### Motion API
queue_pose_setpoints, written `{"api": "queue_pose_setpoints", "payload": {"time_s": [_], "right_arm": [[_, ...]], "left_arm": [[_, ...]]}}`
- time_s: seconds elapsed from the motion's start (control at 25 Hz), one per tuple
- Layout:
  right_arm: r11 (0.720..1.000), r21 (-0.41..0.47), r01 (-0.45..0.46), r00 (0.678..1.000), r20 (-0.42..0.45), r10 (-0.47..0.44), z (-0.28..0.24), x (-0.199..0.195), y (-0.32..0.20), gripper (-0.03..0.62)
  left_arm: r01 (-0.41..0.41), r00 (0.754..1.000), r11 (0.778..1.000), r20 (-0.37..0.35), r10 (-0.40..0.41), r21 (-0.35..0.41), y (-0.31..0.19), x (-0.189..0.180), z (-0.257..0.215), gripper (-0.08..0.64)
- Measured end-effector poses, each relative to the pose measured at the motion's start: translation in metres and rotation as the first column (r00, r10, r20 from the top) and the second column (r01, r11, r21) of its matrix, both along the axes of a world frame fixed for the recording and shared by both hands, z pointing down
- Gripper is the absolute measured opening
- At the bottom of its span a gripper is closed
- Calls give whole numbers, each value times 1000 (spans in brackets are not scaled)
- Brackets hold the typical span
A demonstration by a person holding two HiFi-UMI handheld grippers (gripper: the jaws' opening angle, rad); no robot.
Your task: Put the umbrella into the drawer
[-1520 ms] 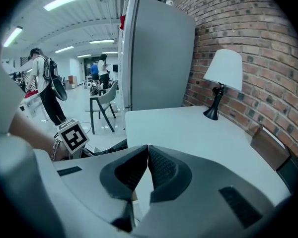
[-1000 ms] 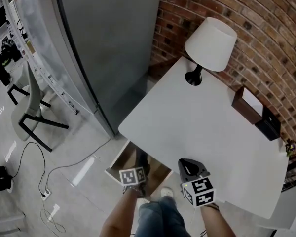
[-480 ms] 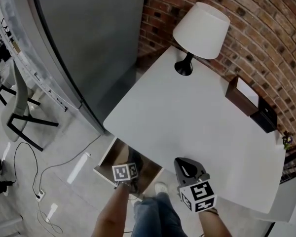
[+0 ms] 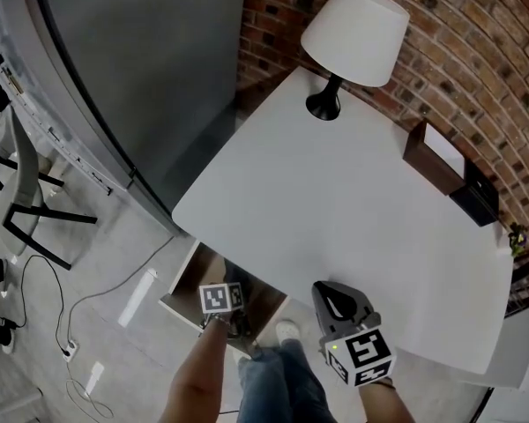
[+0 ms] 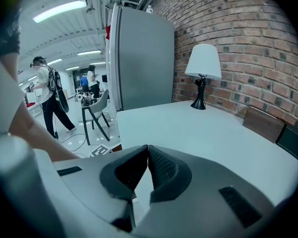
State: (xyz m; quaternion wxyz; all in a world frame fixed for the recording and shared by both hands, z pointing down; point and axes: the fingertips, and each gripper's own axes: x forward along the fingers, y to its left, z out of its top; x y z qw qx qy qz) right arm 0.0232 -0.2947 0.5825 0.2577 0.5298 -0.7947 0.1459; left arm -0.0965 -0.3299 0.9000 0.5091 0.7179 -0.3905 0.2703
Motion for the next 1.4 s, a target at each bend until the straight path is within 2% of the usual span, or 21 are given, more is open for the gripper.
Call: {"api": "queue_pose_setpoints", "payload": {"time_s": [0.2, 0.48, 0.72, 0.92, 1.24, 1.4], "right_arm": [[999, 33, 7, 1000, 4, -7, -1, -1, -4, 2], [1000, 1, -24, 1000, 1, 24, 4, -2, -2, 2], [999, -19, -31, 1000, -1, 31, -7, -2, 1, 2], [999, -26, -19, 1000, 2, 19, -21, -5, 3, 2], [998, -55, 25, 1000, 5, -24, -45, -8, 16, 2], [997, -56, 59, 998, -6, -59, -55, -8, 25, 2]], "left_arm": [[-17, 1000, 1000, 18, 17, 24, -10, 2, 8, 250], [43, 998, 999, 48, -42, -5, -2, -8, -5, 276], [38, 996, 999, 79, -39, 9, 6, -17, -40, 327], [3, 996, 999, 94, -8, 49, 16, -23, -74, 328], [20, 995, 997, 98, -28, 74, 39, -29, -121, 328], [55, 993, 994, 104, -64, 93, 52, -32, -140, 328]]}}
